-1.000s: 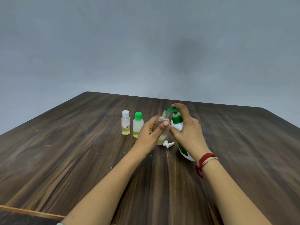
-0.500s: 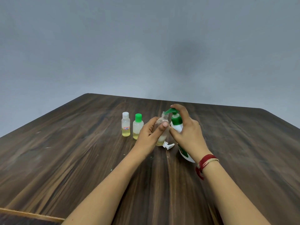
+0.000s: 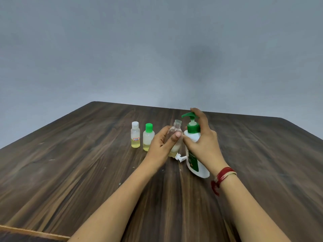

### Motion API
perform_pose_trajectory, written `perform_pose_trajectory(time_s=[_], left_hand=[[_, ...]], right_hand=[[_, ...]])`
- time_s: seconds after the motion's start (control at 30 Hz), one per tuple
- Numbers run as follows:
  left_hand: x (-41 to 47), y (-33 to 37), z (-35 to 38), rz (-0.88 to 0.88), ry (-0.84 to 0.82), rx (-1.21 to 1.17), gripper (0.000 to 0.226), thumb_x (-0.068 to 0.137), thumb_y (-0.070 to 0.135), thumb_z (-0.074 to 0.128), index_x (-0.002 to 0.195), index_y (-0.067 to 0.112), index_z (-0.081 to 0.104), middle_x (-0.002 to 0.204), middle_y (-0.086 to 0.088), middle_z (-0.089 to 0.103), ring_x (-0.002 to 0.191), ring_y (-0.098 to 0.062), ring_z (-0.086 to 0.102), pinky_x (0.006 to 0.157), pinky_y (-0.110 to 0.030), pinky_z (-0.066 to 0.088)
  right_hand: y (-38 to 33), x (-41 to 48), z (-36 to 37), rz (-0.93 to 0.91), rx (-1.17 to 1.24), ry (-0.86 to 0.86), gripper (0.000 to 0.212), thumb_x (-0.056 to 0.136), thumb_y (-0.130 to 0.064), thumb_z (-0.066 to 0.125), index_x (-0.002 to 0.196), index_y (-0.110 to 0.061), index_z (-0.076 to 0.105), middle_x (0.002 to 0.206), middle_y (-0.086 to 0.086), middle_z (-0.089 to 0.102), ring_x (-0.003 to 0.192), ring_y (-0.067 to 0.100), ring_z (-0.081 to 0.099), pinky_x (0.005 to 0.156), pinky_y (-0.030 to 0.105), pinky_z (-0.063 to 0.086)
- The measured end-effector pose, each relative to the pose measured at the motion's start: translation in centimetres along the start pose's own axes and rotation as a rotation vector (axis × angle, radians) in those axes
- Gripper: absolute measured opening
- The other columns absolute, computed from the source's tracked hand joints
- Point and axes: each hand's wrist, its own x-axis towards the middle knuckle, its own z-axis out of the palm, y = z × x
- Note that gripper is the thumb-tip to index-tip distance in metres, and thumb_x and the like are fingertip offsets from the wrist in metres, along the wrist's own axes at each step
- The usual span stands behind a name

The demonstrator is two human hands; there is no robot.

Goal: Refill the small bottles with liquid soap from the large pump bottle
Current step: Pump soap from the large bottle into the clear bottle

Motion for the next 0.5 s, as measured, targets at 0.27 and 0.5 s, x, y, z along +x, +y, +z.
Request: perform_pose_trajectory(time_s=[0.27,0.5], left_hand=[[-0.1,0.2,0.1,-0.015,-0.007,-0.029,0.037,0.079,0.050,0.056,0.098,0.019,0.062,0.089,0.013,0.067,0.089,0.001,0.061,0.076,-0.013,0.046],[0.0,0.1,-0.3,-0.037,0.033,-0.006,0.047,0.079,0.057,0.052,0.101,0.016,0.061,0.094,0.006,0.065,0.091,-0.005,0.060,0.081,-0.024,0.049]], right_hand=[[0.7,0.1,0.4,0.088,0.185,0.076,0.081,0.080,-0.020,0.076,0.140,-0.048,0.029,0.123,-0.004,0.061,0.103,0.010,0.064,0.092,0.036,0.055],[1.7,-0.1,-0.5,0.107,0.168,-0.003,0.094,0.078,-0.012,0.078,0.144,-0.049,0.023,0.110,-0.050,0.047,0.102,0.007,0.065,0.092,0.044,0.055]])
